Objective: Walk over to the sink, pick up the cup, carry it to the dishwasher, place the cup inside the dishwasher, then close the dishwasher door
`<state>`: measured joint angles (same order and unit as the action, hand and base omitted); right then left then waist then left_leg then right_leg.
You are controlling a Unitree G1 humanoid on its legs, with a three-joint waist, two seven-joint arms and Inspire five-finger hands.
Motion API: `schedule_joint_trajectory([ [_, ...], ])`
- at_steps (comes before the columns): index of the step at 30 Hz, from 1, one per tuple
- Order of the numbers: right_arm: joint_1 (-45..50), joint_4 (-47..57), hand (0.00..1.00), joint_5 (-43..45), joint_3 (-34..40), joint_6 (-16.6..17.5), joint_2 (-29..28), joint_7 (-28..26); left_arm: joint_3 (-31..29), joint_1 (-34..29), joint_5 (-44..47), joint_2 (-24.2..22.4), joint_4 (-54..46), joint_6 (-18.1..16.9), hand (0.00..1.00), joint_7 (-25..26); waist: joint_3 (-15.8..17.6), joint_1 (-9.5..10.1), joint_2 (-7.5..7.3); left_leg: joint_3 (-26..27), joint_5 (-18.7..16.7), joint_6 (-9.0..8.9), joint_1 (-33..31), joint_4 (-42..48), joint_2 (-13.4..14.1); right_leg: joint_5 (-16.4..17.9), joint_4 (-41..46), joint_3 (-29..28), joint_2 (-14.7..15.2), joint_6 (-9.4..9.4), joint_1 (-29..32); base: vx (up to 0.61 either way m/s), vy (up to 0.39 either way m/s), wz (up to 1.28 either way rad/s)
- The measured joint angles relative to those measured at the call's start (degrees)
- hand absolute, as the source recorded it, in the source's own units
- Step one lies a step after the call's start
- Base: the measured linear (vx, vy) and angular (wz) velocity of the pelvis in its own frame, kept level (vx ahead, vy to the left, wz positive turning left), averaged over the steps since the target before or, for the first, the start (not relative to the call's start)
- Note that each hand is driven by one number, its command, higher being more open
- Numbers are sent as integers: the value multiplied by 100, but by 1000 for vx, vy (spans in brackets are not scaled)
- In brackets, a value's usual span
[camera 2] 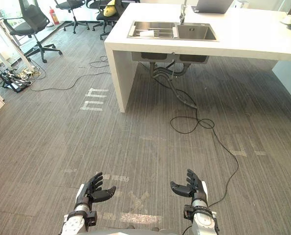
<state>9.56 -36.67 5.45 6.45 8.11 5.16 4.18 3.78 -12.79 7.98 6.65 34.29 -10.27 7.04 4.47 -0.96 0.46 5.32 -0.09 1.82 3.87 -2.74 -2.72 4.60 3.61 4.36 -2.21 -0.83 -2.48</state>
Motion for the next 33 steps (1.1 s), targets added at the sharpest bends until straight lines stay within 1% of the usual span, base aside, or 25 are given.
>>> schedule_joint_trajectory([
  [5,-5,-43,90,4,-1,-7,-31,5,-3,4,0,11,-1,0,90,11,34,7,-58,79,1,6,-102,0,-2,-21,7,-78,0,-10,134,-6,16,-9],
  [8,-91,-42,90,7,2,-7,-41,56,-2,7,1,12,-12,0,90,18,59,24,-92,245,-139,-4,-290,176,8,-5,122,-217,0,2,334,15,24,-27],
  [10,-204,-42,90,5,3,-9,-40,83,-6,7,0,13,-28,0,90,24,89,37,-82,375,-343,35,-458,489,19,152,443,-353,14,38,545,31,23,-36],
  [12,-259,-38,90,2,3,-10,-34,106,-4,9,0,15,-145,1,90,26,184,42,-119,511,-699,111,-549,929,-23,649,1231,-411,120,180,824,36,36,-23],
  [13,-253,-37,90,1,3,-10,-28,111,-1,6,0,15,-202,1,90,27,201,34,-140,522,-798,149,-564,1034,-51,790,1472,-395,156,230,901,47,48,-12],
  [14,-234,-36,90,1,3,-17,-17,123,2,1,1,15,-327,0,90,28,227,30,-187,550,-983,269,-575,1182,-111,1016,1946,-281,284,298,1065,75,40,-4],
  [15,-239,-32,90,0,3,-36,1,128,5,28,1,17,-397,1,90,29,267,26,-200,546,-1109,308,-542,1287,-145,1088,2532,-136,382,350,1290,102,34,-4],
  [16,-239,-25,90,-2,2,-45,6,128,6,36,2,24,-444,1,90,29,309,25,-196,544,-1154,326,-491,1318,-146,1085,2902,-65,421,358,1424,158,20,2],
  [17,-218,-25,90,-3,-7,-84,6,127,7,38,1,67,-507,0,90,30,367,16,-222,518,-1263,351,-342,1352,-152,1114,3678,90,525,415,1718,214,9,6],
  [18,-203,-25,90,-4,-7,-126,20,127,8,38,2,92,-509,2,90,35,372,2,-226,477,-1360,371,-240,1407,-146,1217,3992,197,603,367,1837,297,7,6],
  [19,-211,2,90,-5,-7,-131,60,128,10,46,3,119,-513,2,90,53,376,0,-212,459,-1498,376,-141,1469,-117,1354,4037,313,699,334,1987,280,1,4],
  [20,-220,44,90,-5,-7,-130,91,128,9,62,6,129,-515,2,90,62,383,-4,-202,444,-1513,306,-107,1515,-96,1386,3979,378,740,324,2084,342,-9,9],
  [21,-282,63,90,-5,-20,-129,189,125,8,140,10,128,-511,3,90,85,433,-36,-140,378,-1600,270,-37,1604,12,1385,3680,486,735,318,2256,394,-43,33],
  [22,-354,63,90,-5,-20,-129,293,126,7,278,20,118,-496,3,90,131,513,-89,-33,233,-1642,199,34,1577,190,1344,3260,648,681,280,2442,416,-65,41],
  [23,-400,62,90,-6,-23,-130,346,125,7,341,38,106,-492,3,90,147,564,-113,28,189,-1654,153,84,1542,292,1264,3019,706,610,272,2529,524,-106,39],
  [24,-471,75,90,-5,-26,-128,405,127,5,410,65,113,-482,1,90,173,610,-121,78,161,-1672,-33,232,1424,429,796,2231,720,447,321,2631,461,-100,18],
  [25,-459,122,90,-4,-27,-123,412,128,5,412,104,140,-482,-2,90,179,602,-120,45,159,-1713,-138,349,1361,441,402,1814,666,413,248,2621,612,-150,16],
  [26,-390,186,90,-3,-28,-78,415,128,3,380,112,210,-449,-2,90,180,534,-146,-83,138,-1869,-345,615,1284,399,-453,1482,546,450,-2,2623,486,-141,16],
  [27,-365,173,90,-1,-11,-87,473,128,-7,403,112,161,-308,0,90,179,513,-166,-22,95,-1984,-469,779,1314,466,-624,1846,574,454,-302,2650,578,-195,21],
  [28,-415,158,90,-2,3,-123,511,132,-3,457,131,89,-241,8,90,186,484,-194,132,37,-1966,-503,715,1526,629,-433,2037,695,374,-358,2652,546,-210,30],
  [29,-411,188,90,-1,3,-122,522,127,10,533,139,44,-249,-9,90,165,506,-231,157,-6,-1899,-611,430,2177,728,-171,2015,776,332,-421,2529,610,-258,35],
  [30,-418,186,90,1,-5,-124,508,121,3,609,154,-26,-228,-6,90,160,553,-228,219,-14,-1660,-737,-48,3381,919,-78,1777,864,220,-515,2215,505,-226,33],
  [31,-433,186,90,6,-18,-125,498,122,3,618,156,-60,-218,-4,90,144,572,-204,233,-26,-1485,-730,-318,4068,1064,-68,1580,894,157,-536,1976,501,-216,21],
  [32,-401,191,90,16,-35,-120,453,122,6,598,160,-97,-218,-5,90,113,628,-164,240,31,-1479,-668,-726,5365,1342,-60,1172,930,9,-552,1372,478,-197,15],
  [33,-371,210,90,80,-37,-94,421,128,6,571,163,-121,-219,-6,90,95,700,-127,193,181,-1547,-559,-1005,6142,1555,-35,818,931,-62,-589,771,468,-183,9],
])
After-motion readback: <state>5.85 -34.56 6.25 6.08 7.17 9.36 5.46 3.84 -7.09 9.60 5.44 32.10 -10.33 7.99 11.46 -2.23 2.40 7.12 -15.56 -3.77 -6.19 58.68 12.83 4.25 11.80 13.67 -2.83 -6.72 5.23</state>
